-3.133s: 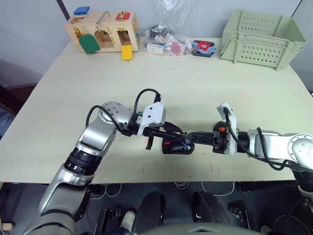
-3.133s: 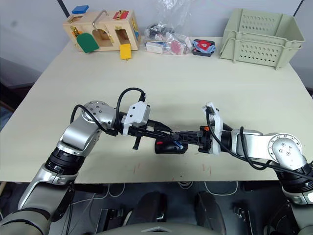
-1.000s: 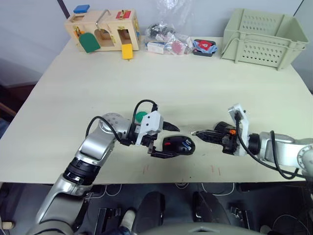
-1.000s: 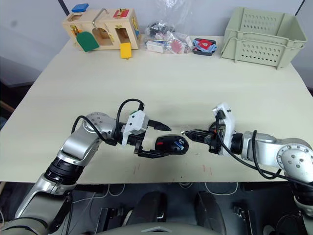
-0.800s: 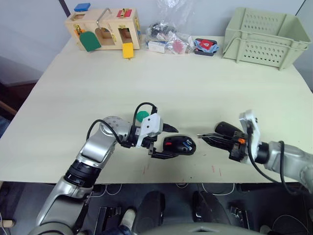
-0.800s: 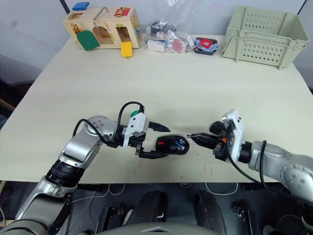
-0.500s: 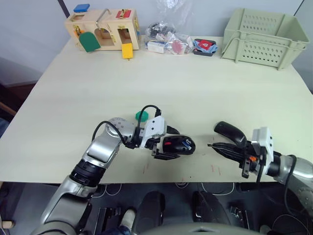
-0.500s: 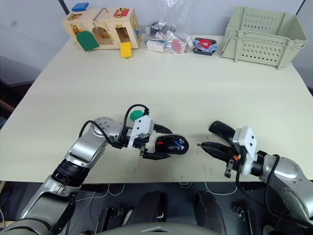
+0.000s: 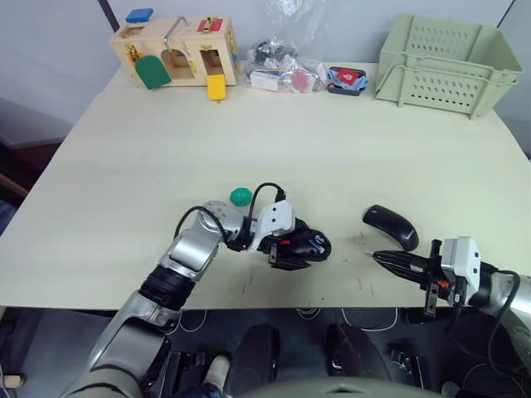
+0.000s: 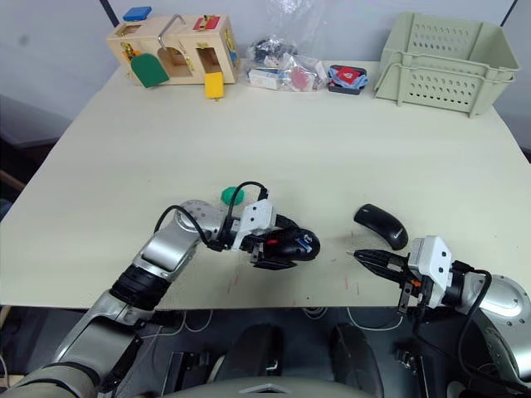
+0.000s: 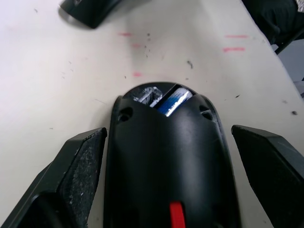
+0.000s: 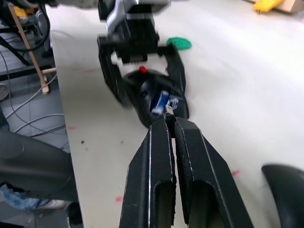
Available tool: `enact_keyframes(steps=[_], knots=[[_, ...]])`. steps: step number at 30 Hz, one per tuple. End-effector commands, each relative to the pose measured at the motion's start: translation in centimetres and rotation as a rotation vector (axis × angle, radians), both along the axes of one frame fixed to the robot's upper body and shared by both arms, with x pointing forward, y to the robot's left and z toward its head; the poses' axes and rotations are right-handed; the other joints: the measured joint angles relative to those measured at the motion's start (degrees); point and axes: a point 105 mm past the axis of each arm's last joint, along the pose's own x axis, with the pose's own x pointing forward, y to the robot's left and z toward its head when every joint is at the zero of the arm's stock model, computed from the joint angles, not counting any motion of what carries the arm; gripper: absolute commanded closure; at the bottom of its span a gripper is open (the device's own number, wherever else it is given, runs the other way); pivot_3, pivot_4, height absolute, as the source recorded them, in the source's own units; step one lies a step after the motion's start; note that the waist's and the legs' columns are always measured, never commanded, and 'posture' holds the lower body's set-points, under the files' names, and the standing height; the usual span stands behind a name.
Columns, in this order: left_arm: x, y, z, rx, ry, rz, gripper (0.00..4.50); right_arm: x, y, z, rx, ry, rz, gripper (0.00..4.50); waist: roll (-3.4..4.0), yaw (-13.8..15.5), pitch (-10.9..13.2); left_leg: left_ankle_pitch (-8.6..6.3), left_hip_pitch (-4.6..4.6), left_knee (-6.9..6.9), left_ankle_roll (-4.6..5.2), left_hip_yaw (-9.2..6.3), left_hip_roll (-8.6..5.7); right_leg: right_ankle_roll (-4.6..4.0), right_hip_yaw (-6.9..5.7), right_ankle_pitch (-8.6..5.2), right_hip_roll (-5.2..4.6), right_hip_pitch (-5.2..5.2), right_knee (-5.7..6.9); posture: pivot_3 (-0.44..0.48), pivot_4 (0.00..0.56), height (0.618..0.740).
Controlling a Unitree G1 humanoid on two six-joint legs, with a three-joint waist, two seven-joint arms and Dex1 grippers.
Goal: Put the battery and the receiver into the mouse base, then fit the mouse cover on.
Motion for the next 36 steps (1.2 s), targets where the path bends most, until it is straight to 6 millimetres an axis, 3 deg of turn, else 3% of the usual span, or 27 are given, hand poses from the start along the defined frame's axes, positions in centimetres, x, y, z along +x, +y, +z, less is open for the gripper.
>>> enact_keyframes(steps=[1,9,12,13,24,27,36], knots=[[0.3,-0.1,0.4,0.011,-0.020,-0.012,0.03,-0.2,0.2,1.2,0.006,-0.055,0.016,4.50,0.00,0.0,0.0,0.00,0.01,0.00,0.00,0.00,0.00,0.00,0.00,0.00,0.00,0.00,0.01,0.000,0.150,0.740],[0.4,-0.1,0.0,-0.012,0.040,0.017,0.03,-0.1,0.2,1.2,-0.001,-0.057,0.018,4.50,0.00,0.0,0.0,0.00,0.07,0.04,0.00,0.01,0.00,0.00,0.02,0.00,-0.01,0.06,0.07,0.000,0.150,0.740],[0.4,0.1,-0.4,-0.002,0.046,0.020,1.38,-0.1,0.2,1.2,-0.004,-0.056,0.017,4.50,0.00,0.0,0.0,0.00,0.30,0.04,0.00,0.01,0.00,-0.01,0.02,-0.01,-0.01,0.31,0.06,0.000,0.150,0.740],[0.4,0.2,-0.5,0.003,0.044,0.020,1.53,-0.1,0.2,1.3,-0.004,-0.055,0.017,4.50,0.00,0.0,0.0,0.00,0.39,0.02,0.00,0.05,0.00,-0.03,0.06,-0.02,-0.02,0.37,0.06,0.000,0.150,0.740],[0.5,-0.3,-0.2,0.011,0.017,0.042,1.53,0.9,1.7,3.1,-0.020,0.073,-0.013,4.50,0.02,0.1,0.0,-0.01,0.56,-0.03,0.00,0.22,0.00,-0.10,0.23,-0.06,-0.05,0.42,0.12,0.000,0.150,0.740],[0.5,-0.8,0.0,0.016,-0.004,0.046,1.53,1.8,2.1,3.6,-0.113,0.150,-0.050,4.50,0.02,0.1,0.0,-0.01,0.56,-0.03,0.00,0.21,-0.01,-0.11,0.22,-0.06,-0.07,0.42,0.11,0.000,0.150,0.740],[0.9,-1.3,-0.3,0.055,-0.031,0.050,1.53,3.6,3.8,6.1,-0.173,0.423,-0.121,4.50,0.01,0.2,0.0,-0.01,0.53,-0.04,0.01,0.18,0.01,-0.21,0.21,-0.11,-0.23,0.41,0.12,0.000,0.150,0.740]])
